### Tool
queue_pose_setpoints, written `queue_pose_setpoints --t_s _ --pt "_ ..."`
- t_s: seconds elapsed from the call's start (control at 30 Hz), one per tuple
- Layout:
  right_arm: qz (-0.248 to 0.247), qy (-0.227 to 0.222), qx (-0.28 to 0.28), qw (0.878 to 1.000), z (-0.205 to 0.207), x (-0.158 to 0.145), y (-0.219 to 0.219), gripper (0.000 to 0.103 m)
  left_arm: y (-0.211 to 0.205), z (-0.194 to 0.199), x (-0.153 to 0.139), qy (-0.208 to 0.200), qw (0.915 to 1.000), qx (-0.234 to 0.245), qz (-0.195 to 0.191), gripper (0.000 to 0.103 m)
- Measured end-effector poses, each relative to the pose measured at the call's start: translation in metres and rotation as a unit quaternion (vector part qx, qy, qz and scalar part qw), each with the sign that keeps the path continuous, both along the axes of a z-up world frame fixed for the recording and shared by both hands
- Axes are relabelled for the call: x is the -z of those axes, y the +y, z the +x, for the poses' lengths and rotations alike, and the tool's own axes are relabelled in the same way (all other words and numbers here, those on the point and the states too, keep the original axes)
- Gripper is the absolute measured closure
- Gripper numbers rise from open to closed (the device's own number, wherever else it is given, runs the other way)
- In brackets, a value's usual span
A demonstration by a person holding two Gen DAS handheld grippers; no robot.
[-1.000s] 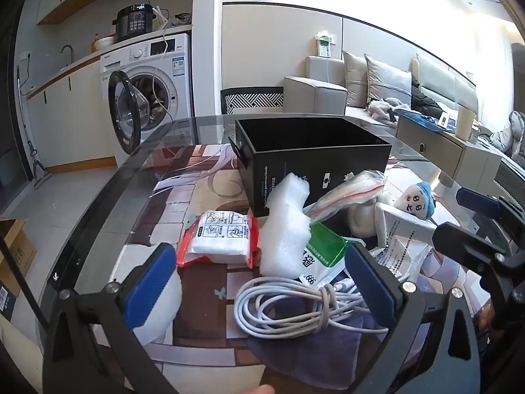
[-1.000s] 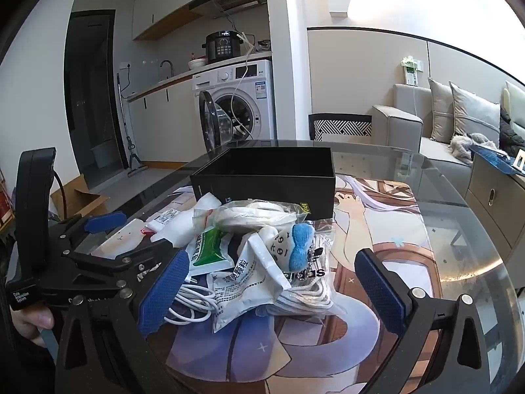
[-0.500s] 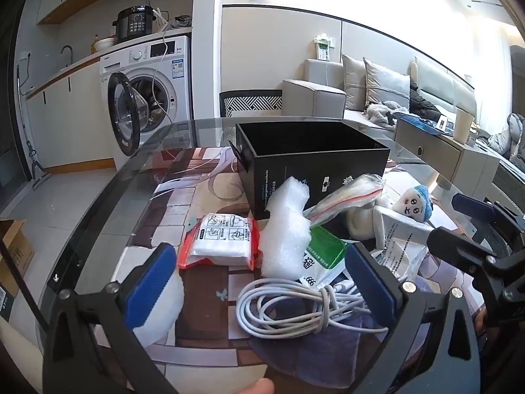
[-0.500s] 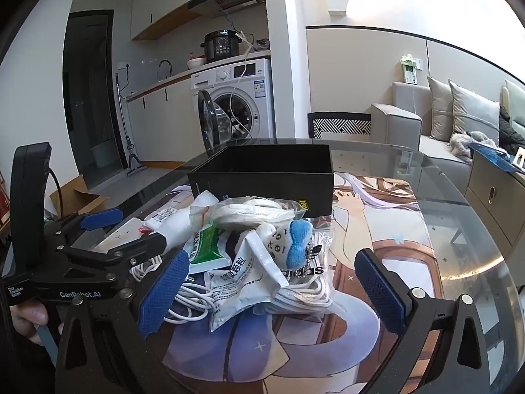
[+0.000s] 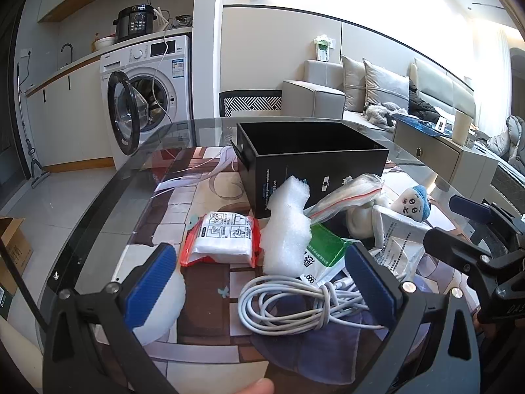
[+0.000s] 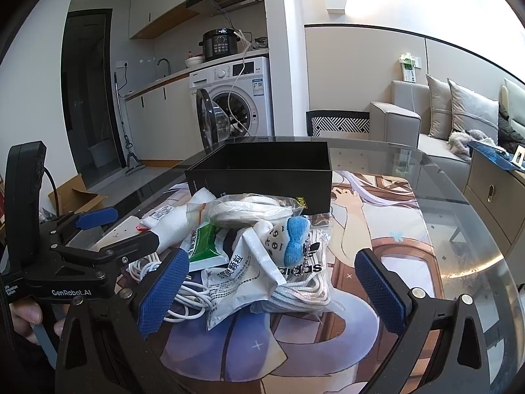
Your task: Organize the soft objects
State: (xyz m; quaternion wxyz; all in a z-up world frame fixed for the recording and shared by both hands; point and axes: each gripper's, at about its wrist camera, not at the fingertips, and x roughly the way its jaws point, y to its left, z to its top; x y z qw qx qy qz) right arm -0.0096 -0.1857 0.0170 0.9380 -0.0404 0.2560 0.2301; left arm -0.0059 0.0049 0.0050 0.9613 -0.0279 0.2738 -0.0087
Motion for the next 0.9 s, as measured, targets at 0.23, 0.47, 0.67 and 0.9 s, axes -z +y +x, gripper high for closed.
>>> queue_pose_setpoints --t_s 0.23,0.47,0.67,0.9 --pt "-0.001 -0.004 -0.003 1.0 -0.0018 -0.0011 0.0013 0.0 0.0003 -0.0018 -0.0002 -0.008 0.9999 -0.001 -0.008 0.0" --pt "-0.003 -0.005 -0.005 1.0 -0.0035 -0.0021 0.003 0.0 -0.0004 -0.0023 -0.0009 -0.009 0.9999 -0.001 -0.007 0.0" --pt "-0.005 -0.005 -0.006 1.0 -0.0046 -0.0027 0.0045 0.0 -0.0004 -0.0033 -0.0005 -0.009 0.9999 0.0 -0.007 0.0" --pt "-0.006 -0.004 -0.009 1.0 -0.0057 -0.0029 0.0065 0.0 -0.0016 -0.0045 -0.0019 -0.011 0.9998 -0.001 -0.017 0.0"
